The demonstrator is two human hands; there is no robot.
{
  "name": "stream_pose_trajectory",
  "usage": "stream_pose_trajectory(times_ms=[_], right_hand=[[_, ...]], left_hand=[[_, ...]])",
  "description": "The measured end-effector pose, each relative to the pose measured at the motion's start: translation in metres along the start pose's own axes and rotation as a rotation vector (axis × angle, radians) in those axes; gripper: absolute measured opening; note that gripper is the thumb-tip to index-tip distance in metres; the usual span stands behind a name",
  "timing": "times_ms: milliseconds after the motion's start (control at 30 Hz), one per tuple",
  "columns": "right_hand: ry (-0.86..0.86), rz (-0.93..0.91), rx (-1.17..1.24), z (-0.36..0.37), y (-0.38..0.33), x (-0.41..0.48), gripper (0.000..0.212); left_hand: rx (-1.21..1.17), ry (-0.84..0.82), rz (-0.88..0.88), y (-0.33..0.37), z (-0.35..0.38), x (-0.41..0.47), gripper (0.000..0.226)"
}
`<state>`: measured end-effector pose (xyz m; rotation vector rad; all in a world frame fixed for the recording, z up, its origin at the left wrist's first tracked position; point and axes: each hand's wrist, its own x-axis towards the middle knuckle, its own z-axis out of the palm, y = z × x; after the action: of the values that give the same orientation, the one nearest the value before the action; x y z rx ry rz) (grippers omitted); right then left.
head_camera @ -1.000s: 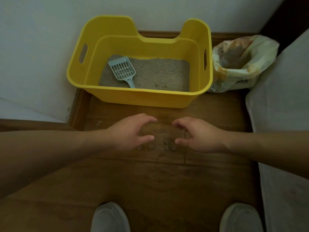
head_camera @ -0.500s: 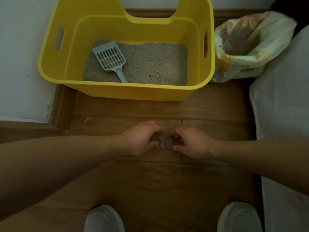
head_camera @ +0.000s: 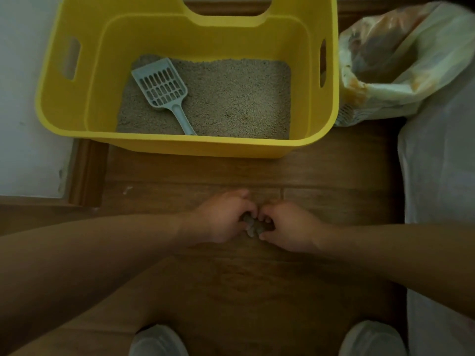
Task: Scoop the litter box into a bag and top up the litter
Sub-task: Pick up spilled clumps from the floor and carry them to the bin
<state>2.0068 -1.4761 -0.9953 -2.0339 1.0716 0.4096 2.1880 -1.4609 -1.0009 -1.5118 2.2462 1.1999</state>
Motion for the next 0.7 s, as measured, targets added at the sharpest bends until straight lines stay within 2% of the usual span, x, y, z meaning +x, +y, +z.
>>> stream_pose_trajectory(times_ms=[267,433,567,700], right_hand=[[-0.025,-0.016,0.014,0.003,-0.005,0.001,0.007],[0.003,-0.005,0.044,-0.005,-0.004,-0.005,0.008],[0.003,-0.016,0.015,-0.012,-0.009,-0.006,0.022],[0.012,0.022,0.079,-0.012,-0.014,-0.003,0.019]], left_hand=[[-0.012,0.035,-0.035,-0.003,0.0,-0.001,0.02],[-0.014,0.082,-0.067,-0.005,-0.008,-0.013,0.023],[0.019,0.097,-0.081,-0.01,-0.009,-0.024,0.018],[-0.008,0.103,-0.108,-0.014,-0.007,-0.032,0.018]])
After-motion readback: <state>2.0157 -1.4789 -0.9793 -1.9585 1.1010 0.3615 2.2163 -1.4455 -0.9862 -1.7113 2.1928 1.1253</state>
